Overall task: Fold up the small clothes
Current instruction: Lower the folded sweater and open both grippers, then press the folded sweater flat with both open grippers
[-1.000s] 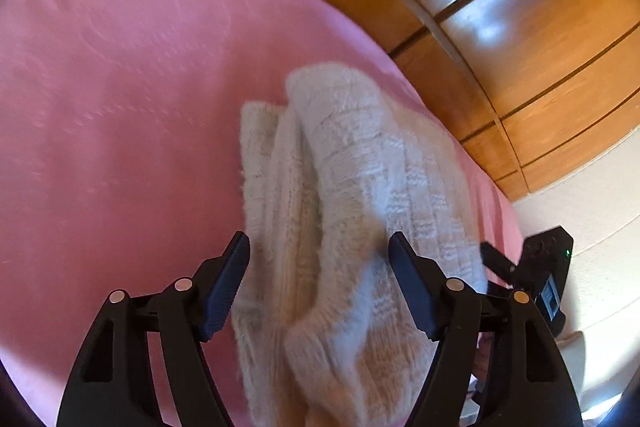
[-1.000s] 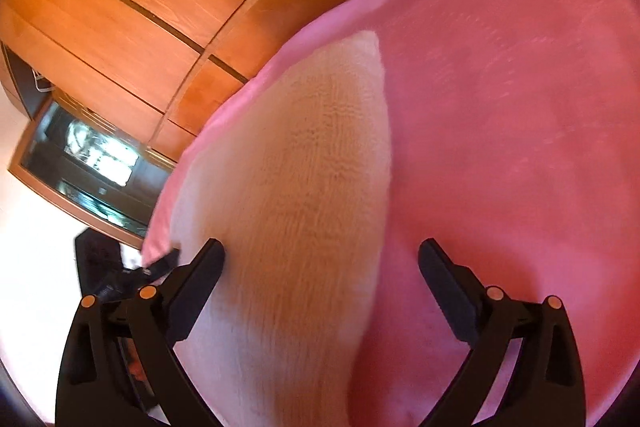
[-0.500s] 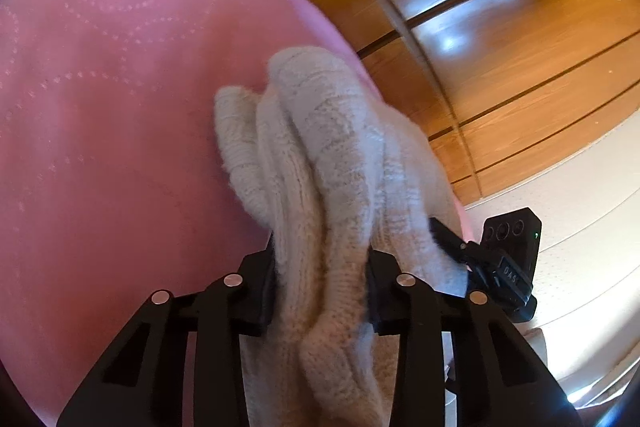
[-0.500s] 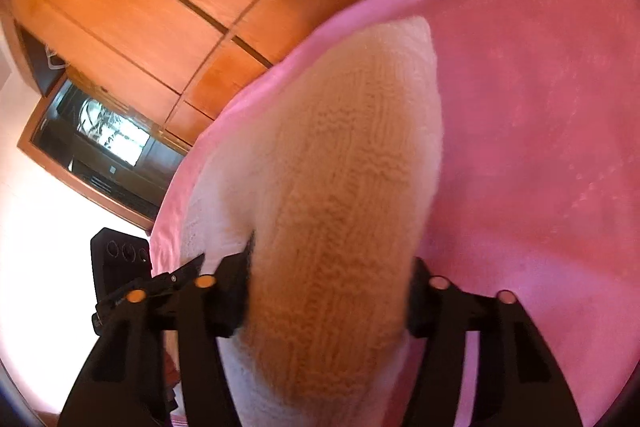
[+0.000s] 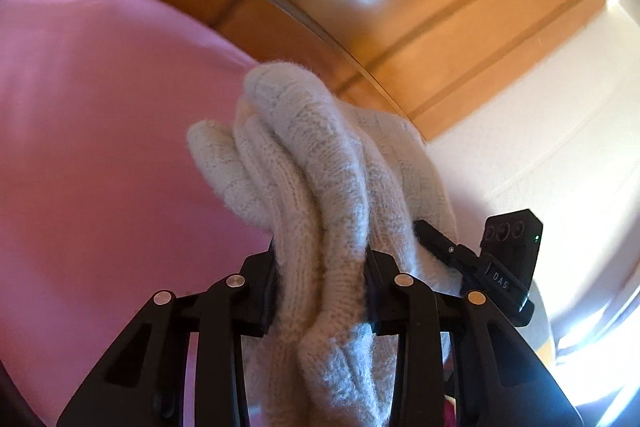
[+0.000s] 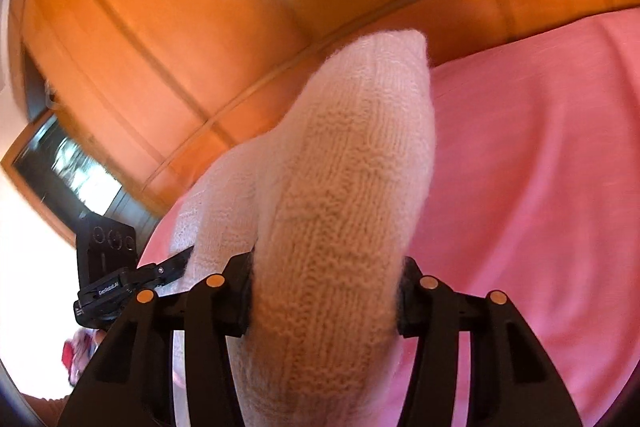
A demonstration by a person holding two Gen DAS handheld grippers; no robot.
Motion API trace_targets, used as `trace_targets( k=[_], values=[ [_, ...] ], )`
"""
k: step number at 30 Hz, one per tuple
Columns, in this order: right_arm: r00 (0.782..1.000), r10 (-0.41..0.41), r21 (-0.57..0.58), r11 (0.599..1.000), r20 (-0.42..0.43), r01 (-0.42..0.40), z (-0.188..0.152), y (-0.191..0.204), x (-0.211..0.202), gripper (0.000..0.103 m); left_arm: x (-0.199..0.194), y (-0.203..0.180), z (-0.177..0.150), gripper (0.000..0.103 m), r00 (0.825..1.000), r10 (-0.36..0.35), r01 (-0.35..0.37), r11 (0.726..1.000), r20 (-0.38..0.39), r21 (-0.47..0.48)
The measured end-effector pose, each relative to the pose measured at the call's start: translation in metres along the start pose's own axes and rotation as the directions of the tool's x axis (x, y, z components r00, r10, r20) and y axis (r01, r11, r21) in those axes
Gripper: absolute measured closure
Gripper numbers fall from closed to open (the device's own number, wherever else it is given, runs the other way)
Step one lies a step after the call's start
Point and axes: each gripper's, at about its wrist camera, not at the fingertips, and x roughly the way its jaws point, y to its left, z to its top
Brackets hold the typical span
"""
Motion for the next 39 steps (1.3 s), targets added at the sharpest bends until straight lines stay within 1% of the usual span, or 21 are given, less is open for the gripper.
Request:
trace_targets(
  k=[3,5,7,8,9,10,11,12,14,16,18,20,21,22,23,26,28,31,33,35,39],
  values=[
    [0.996,-0.076,0.052,0.996,0.046,0.074,0.006,-0.04,-0.029,0.053,0.049,-0.03,0.01,0.07,0.998,0.006,-0.002,0.998,-0.068,0.065],
    [0.989,-0.133,0.08,0.988,0.059,0.128,0.005,-0.062,-0.04,0.052,0.087,-0.043,0.012,0.07,0.992,0.047,-0.036,0.995,-0.119,0.091],
    [0.974,-0.215,0.092,0.974,0.065,0.209,-0.001,-0.083,-0.047,0.05,0.121,-0.056,0.009,0.07,0.981,0.11,-0.085,0.983,-0.159,0.162],
    [0.963,-0.264,0.107,0.961,0.053,0.257,-0.007,-0.097,-0.047,0.048,0.143,-0.062,0.003,0.07,0.964,0.195,-0.153,0.962,-0.18,0.225],
    [0.951,-0.309,0.127,0.944,0.028,0.303,-0.013,-0.111,-0.044,0.046,0.162,-0.065,-0.003,0.07,0.939,0.278,-0.214,0.934,-0.201,0.287],
    [0.944,-0.329,0.146,0.935,0.007,0.324,-0.019,-0.122,-0.04,0.039,0.179,-0.066,-0.013,0.068,0.916,0.347,-0.261,0.898,-0.202,0.355],
    [0.949,-0.315,0.175,0.935,0.017,0.308,-0.028,-0.133,-0.04,0.033,0.185,-0.065,-0.016,0.065,0.912,0.365,-0.279,0.886,-0.187,0.37],
    [0.951,-0.306,0.192,0.937,0.04,0.293,-0.033,-0.137,-0.042,0.03,0.186,-0.065,-0.017,0.064,0.91,0.375,-0.293,0.884,-0.179,0.366],
    [0.943,-0.329,0.208,0.927,0.056,0.311,-0.037,-0.136,-0.049,0.016,0.18,-0.068,-0.015,0.06,0.903,0.395,-0.32,0.88,-0.167,0.351],
    [0.931,-0.36,0.203,0.917,0.06,0.342,-0.038,-0.128,-0.052,0.015,0.171,-0.074,-0.017,0.058,0.899,0.417,-0.347,0.865,-0.132,0.362],
    [0.912,-0.401,0.18,0.906,0.084,0.382,-0.036,-0.118,-0.061,0.015,0.154,-0.084,-0.018,0.058,0.896,0.439,-0.385,0.846,-0.071,0.369],
    [0.888,-0.44,0.142,0.895,0.131,0.423,-0.032,-0.101,-0.079,0.021,0.14,-0.092,-0.018,0.058,0.892,0.451,-0.424,0.827,0.014,0.368],
    [0.882,-0.447,0.128,0.893,0.148,0.431,-0.028,-0.096,-0.09,0.024,0.13,-0.095,-0.022,0.058,0.891,0.451,-0.434,0.82,0.045,0.373],
    [0.876,-0.453,0.109,0.891,0.166,0.441,-0.024,-0.09,-0.092,0.029,0.126,-0.1,-0.023,0.058,0.889,0.451,-0.443,0.813,0.071,0.379],
    [0.871,-0.456,0.079,0.89,0.183,0.449,-0.023,-0.078,-0.095,0.035,0.12,-0.105,-0.024,0.058,0.888,0.45,-0.449,0.806,0.094,0.386],
    [0.867,-0.456,0.007,0.885,0.2,0.465,-0.026,-0.048,-0.096,0.041,0.122,-0.112,-0.025,0.058,0.885,0.448,-0.459,0.794,0.128,0.399],
    [0.864,-0.465,-0.022,0.878,0.192,0.477,-0.032,-0.038,-0.09,0.043,0.125,-0.115,-0.03,0.058,0.887,0.445,-0.454,0.791,0.124,0.41],
    [0.85,-0.5,-0.032,0.859,0.166,0.511,-0.041,-0.037,-0.078,0.043,0.13,-0.118,-0.036,0.058,0.886,0.45,-0.454,0.784,0.116,0.423],
    [0.849,-0.506,-0.019,0.857,0.149,0.515,-0.039,-0.046,-0.07,0.043,0.132,-0.118,-0.04,0.058,0.885,0.452,-0.453,0.78,0.112,0.432],
    [0.85,-0.508,-0.021,0.857,0.137,0.515,-0.047,-0.046,-0.069,0.043,0.137,-0.12,-0.041,0.058,0.884,0.456,-0.453,0.778,0.105,0.435],
    [0.841,-0.523,-0.038,0.846,0.135,0.532,-0.054,-0.047,-0.064,0.042,0.145,-0.115,-0.043,0.058,0.881,0.465,-0.451,0.779,0.081,0.436]
  ],
)
